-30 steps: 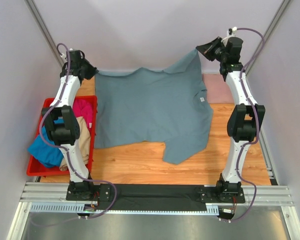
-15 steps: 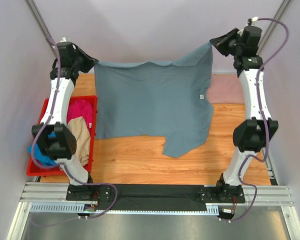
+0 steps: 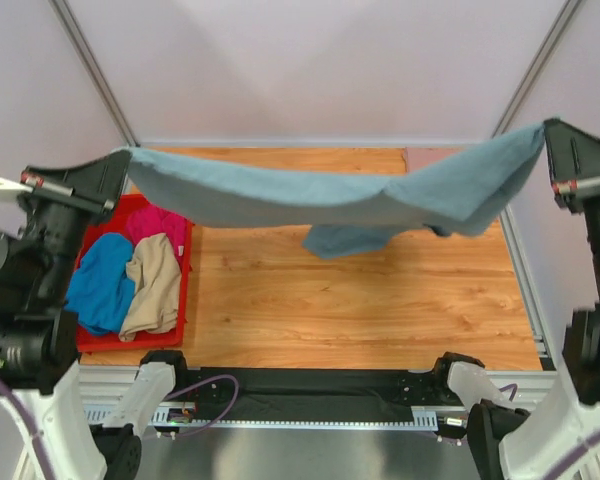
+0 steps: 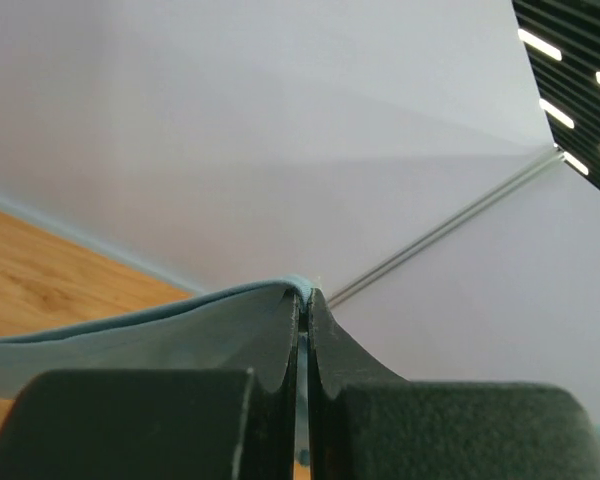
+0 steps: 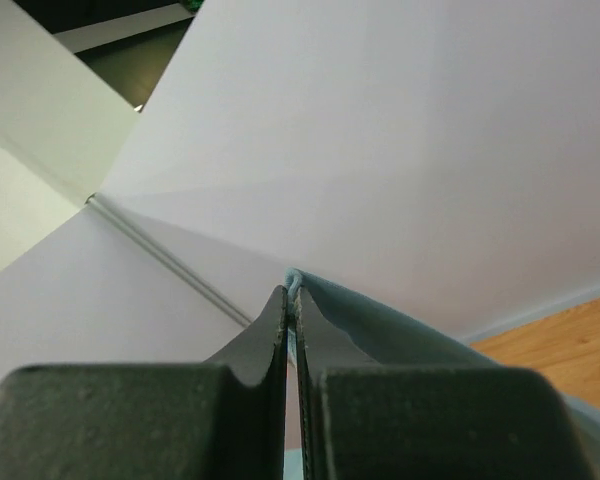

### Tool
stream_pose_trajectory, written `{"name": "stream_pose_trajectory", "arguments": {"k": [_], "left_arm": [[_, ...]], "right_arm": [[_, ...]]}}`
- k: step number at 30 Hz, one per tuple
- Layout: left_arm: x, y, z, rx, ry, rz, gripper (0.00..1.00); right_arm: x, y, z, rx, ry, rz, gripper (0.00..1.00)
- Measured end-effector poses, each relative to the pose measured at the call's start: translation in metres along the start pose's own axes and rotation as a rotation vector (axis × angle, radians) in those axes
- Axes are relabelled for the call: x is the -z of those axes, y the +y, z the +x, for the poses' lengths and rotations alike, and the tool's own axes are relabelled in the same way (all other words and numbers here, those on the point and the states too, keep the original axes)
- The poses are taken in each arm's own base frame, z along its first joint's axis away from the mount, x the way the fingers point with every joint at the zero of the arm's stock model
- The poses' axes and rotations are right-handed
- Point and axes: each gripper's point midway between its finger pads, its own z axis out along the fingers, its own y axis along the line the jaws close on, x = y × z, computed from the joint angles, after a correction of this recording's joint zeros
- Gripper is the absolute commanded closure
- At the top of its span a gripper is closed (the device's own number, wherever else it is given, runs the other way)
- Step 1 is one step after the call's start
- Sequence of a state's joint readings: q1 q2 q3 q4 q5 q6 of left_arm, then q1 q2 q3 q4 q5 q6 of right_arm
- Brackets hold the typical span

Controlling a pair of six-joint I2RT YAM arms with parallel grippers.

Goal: Fold and stack the t-shirts
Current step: Flatten the tshirt out

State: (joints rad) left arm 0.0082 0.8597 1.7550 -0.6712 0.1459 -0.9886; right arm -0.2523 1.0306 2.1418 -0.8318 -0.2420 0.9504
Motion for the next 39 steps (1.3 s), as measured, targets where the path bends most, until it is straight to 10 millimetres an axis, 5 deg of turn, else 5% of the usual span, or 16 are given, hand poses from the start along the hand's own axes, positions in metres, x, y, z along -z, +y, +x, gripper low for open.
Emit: {"name": "stream_pose_trajectory", "arguments": {"k": [5, 14, 21, 32, 35, 39], "left_arm": [[0.050, -0.020, -0.009, 0.016, -0.025, 0.006, 1.00], [0.091, -0.066, -0.020, 0.120, -0.007, 0.080, 1.00], [0.091, -0.096, -0.036, 0.178, -0.022, 0.157, 1.00], [0.076, -0.101, -0.039, 0.191, -0.009, 0.167, 1.00], [0.082, -0.107, -0.046, 0.184, -0.043, 0.194, 1.00], [0.093, -0.113, -0.053, 0.179, -0.084, 0.217, 1.00]], "right_arm": [[0.067, 0.045, -0.007, -0.026, -0.045, -0.092, 1.00], [0.125, 0.088, -0.057, -0.202, -0.204, -0.237, 1.00], [0.126, 0.112, -0.092, -0.383, -0.199, -0.364, 1.00], [0.061, 0.110, -0.051, -0.472, 0.001, -0.329, 1.00], [0.068, 0.116, -0.056, -0.471, -0.013, -0.361, 1.00], [0.102, 0.128, -0.074, -0.463, -0.067, -0.433, 1.00]]}}
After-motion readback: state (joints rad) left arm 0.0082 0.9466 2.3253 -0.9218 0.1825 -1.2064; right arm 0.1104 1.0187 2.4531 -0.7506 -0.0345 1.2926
